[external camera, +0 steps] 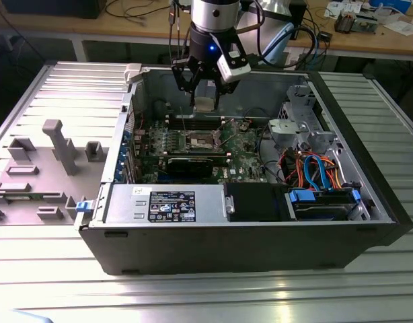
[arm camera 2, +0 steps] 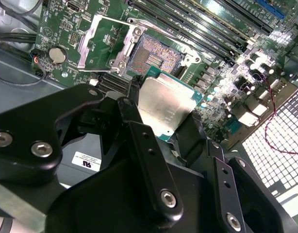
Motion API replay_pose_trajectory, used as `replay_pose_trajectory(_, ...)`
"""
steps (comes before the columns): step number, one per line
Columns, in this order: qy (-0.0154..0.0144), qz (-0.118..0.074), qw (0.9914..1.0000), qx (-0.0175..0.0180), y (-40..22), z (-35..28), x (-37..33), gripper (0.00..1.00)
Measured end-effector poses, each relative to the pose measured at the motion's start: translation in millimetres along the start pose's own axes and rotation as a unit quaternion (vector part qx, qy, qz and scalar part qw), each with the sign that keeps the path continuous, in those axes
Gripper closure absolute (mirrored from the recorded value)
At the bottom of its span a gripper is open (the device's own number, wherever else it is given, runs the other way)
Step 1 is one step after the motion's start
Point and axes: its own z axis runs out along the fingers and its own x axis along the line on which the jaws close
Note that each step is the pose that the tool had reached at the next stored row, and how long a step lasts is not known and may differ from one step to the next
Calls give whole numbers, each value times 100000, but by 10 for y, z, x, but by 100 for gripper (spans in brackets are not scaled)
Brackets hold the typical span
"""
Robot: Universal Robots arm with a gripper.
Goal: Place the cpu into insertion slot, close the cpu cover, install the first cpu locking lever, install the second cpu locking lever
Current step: 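Place the cpu into insertion slot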
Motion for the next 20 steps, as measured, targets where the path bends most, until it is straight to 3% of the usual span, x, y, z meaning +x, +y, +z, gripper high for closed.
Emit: replay_pose_trajectory(20,-109,1740,99985,-33,-1,15,0,45)
